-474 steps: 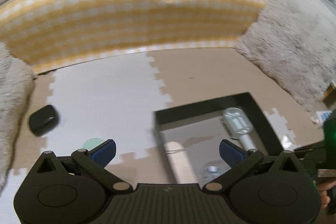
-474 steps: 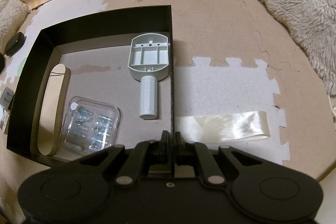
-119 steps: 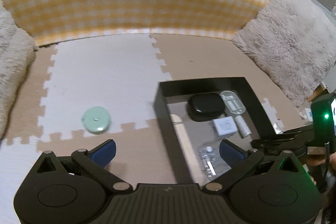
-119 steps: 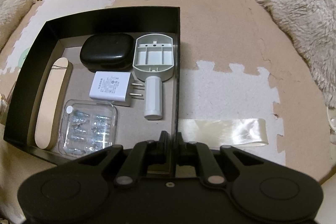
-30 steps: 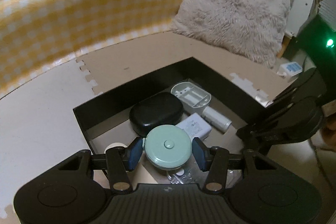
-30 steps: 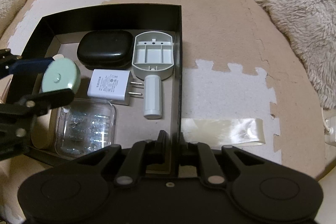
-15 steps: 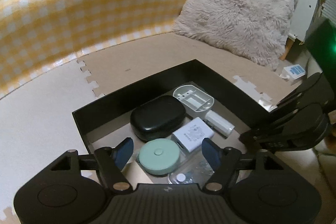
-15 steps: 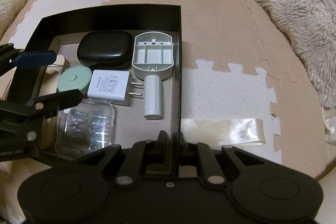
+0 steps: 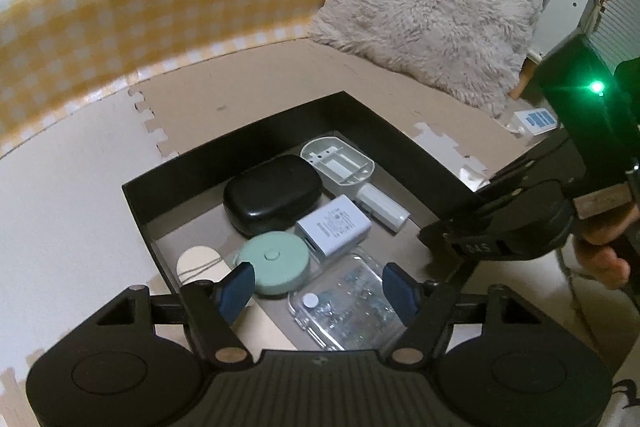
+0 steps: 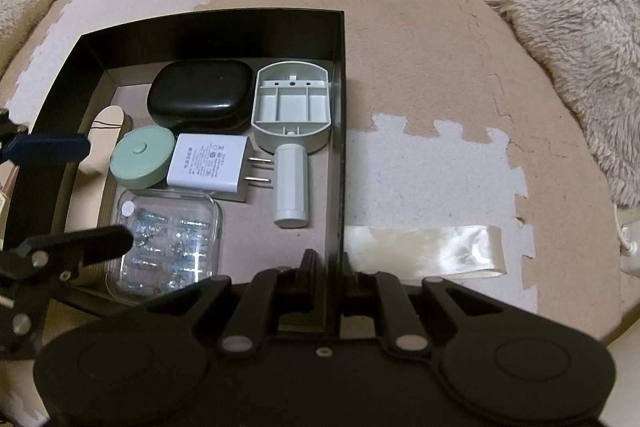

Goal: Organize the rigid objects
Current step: 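Lift the left tool out of the box and move toward the white tape measure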

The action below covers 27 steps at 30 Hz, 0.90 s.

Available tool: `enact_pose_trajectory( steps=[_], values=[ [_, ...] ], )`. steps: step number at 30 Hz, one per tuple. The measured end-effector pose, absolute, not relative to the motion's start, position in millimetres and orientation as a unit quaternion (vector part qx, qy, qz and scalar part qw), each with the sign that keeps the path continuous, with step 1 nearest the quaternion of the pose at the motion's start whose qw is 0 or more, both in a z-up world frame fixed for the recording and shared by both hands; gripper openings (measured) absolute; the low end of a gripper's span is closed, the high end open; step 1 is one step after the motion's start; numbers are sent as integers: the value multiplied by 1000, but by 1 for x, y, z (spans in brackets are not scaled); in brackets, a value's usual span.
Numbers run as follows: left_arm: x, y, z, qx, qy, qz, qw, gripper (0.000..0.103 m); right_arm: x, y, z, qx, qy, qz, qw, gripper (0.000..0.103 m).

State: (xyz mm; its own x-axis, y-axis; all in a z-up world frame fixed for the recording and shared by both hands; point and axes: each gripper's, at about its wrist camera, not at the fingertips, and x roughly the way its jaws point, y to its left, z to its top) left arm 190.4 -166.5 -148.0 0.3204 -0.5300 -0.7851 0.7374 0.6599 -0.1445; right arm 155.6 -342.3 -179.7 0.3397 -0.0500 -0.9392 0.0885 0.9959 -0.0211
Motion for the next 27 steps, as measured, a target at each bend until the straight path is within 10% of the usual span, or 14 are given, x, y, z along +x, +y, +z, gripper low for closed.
enact_pose_trajectory(
  steps=[6,10,19,27],
  values=[
    [192,-170,-153,97,470,-401,781,34,156,-341,-180,12,573,-43,818,12],
    [194,-176,-162,93,469,-399,783,33,156,-339,-180,12,573,-43,819,12],
    [200,-183,-167,88,466,-389,790,39,155,-339,-180,13,572,-43,819,12],
    [190,-180,-148,79,458,-387,796,76,154,-342,-180,19,571,-41,819,12]
  ],
)
